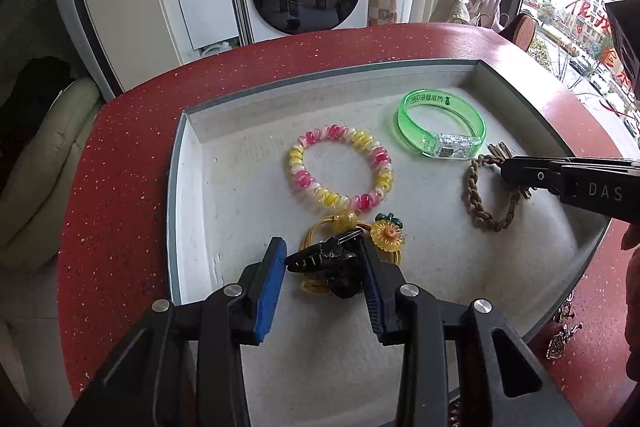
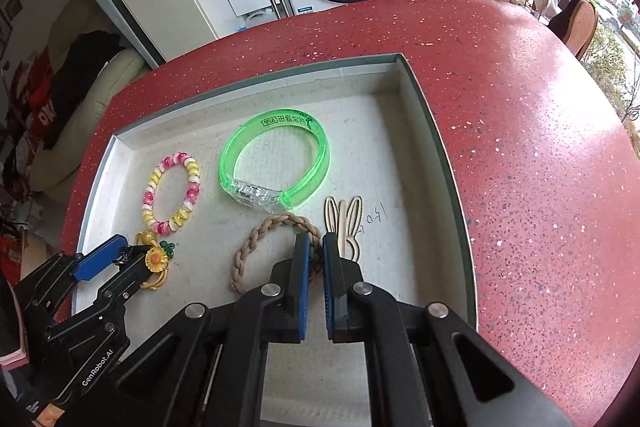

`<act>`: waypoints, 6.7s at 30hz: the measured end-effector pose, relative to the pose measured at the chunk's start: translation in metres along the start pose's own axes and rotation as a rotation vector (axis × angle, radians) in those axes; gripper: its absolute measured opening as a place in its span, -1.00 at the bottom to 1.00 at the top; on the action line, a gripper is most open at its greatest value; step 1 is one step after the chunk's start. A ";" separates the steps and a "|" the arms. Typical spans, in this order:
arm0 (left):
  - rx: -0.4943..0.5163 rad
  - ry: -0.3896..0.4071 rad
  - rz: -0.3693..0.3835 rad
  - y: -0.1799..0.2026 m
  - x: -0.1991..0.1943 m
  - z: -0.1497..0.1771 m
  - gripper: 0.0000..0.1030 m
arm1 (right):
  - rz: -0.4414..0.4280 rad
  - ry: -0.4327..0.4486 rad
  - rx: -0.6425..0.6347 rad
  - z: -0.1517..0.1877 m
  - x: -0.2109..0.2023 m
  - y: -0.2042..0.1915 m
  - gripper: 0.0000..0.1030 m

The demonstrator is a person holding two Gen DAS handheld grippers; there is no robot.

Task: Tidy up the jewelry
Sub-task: 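Open the left tool to drop the claw clip while the right tool releases the braided bracelet, then move the left tool to the brown coil hair tie while the right tool approaches a silver heart pendant, then grasp the brown coil hair tie with the left tool while the right tool grasps the heart pendant, then carry the coil hair tie and heart pendant with both tools into the tray, then open the left tool to release the coil hair tie while the right tool releases the pendant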

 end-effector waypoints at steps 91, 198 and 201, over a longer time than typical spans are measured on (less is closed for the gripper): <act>0.091 -0.022 0.101 0.076 -0.046 0.083 0.65 | 0.032 -0.187 0.019 0.082 -0.011 -0.016 -0.40; 0.068 -0.018 0.060 0.063 -0.006 -0.002 -0.20 | -0.035 -0.036 -0.019 0.017 -0.009 0.007 -0.59; 0.061 0.022 0.045 0.060 -0.014 -0.002 0.35 | -0.064 -0.026 -0.008 0.017 -0.012 0.006 -0.22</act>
Point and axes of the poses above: each gripper's, at about its wrist camera, not at the fingertips, and x roughly the way its jaws point, y to its right, z to its underside, the point moved 8 cm from there along x, roughly the way its jaws point, and after that the axes turned 6 degrees about -y, right-handed, at the moved point
